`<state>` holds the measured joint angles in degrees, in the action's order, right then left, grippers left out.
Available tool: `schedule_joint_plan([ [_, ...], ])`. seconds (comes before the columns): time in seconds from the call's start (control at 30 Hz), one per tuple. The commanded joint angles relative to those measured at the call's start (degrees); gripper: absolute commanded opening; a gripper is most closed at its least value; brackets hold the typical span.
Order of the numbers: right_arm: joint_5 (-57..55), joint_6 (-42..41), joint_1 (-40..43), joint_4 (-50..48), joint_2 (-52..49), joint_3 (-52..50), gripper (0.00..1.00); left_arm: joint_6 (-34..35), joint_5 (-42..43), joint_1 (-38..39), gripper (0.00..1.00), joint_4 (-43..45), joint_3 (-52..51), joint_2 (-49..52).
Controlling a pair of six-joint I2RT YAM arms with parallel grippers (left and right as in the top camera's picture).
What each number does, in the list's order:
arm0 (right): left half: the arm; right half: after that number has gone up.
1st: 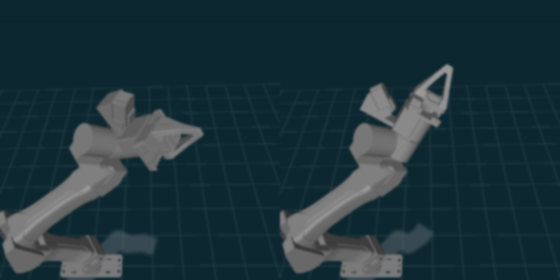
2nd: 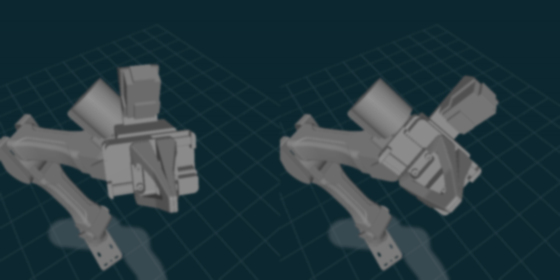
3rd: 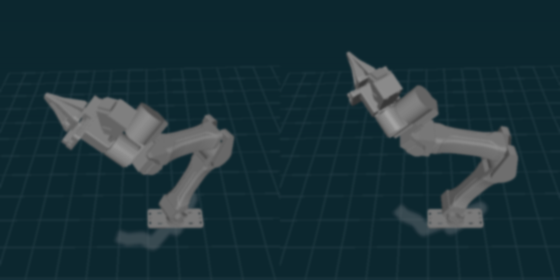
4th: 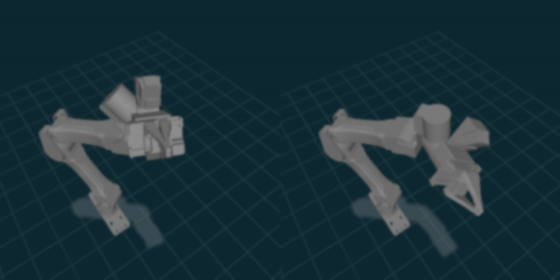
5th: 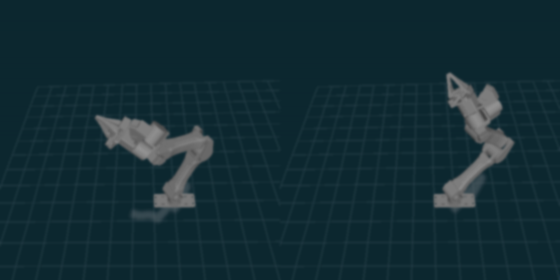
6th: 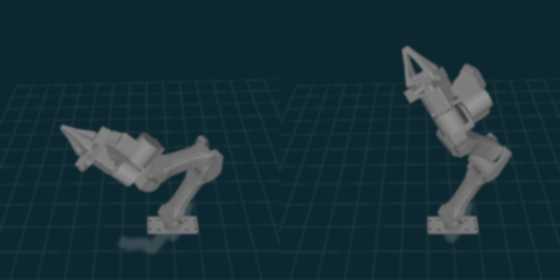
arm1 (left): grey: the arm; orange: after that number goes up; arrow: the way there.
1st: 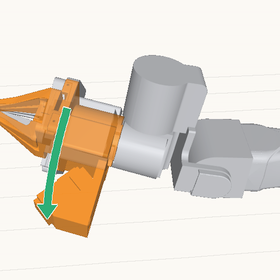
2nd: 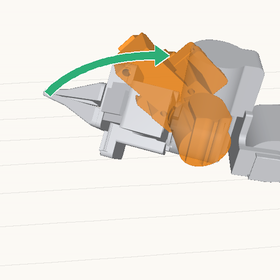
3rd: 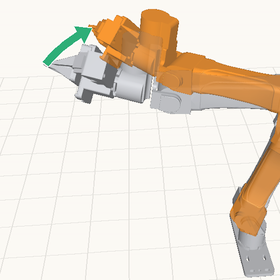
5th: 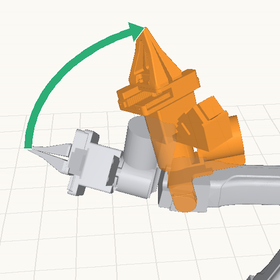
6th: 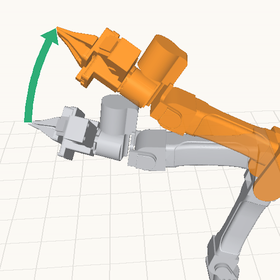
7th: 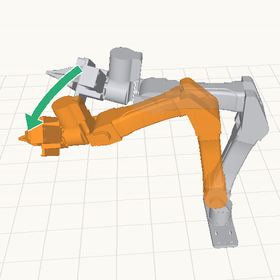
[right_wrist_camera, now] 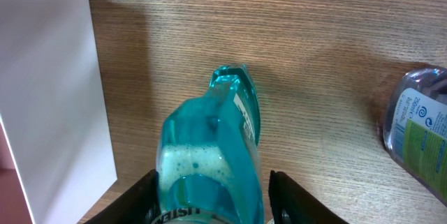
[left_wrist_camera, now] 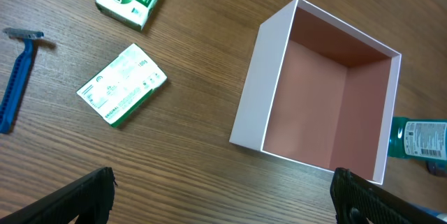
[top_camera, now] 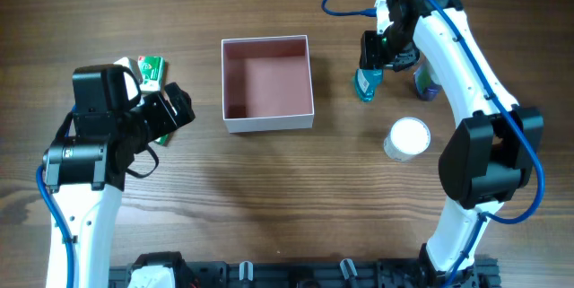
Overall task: Pack container
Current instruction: 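Reach the right gripper to the blue mouthwash bottle and grasp it, then carry the mouthwash bottle into the box and release it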
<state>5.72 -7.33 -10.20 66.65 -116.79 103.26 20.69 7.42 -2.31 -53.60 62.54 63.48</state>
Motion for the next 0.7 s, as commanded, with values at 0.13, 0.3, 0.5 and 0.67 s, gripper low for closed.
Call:
schedule_joint_plan([
  [0.13,-0.8,-0.3,-0.2,0.2,-0.4,0.1,0.38,-0.7,0.9,0.2,1.0,0.2,1.2,-0.1],
  [0.3,-0.8,-0.3,-0.2,0.2,-0.4,0.1,0.29,-0.7,0.9,0.2,1.0,0.2,1.2,-0.1],
  [0.5,-0.8,-0.3,-0.2,-0.1,-0.4,0.1,0.1,-0.7,0.9,0.2,1.0,0.2,1.2,-0.1],
  [0.67,-0.9,-0.3,-0.2,-0.6,-0.4,0.1,0.04,-0.7,0.9,0.2,1.0,0.2,1.2,-0.1],
])
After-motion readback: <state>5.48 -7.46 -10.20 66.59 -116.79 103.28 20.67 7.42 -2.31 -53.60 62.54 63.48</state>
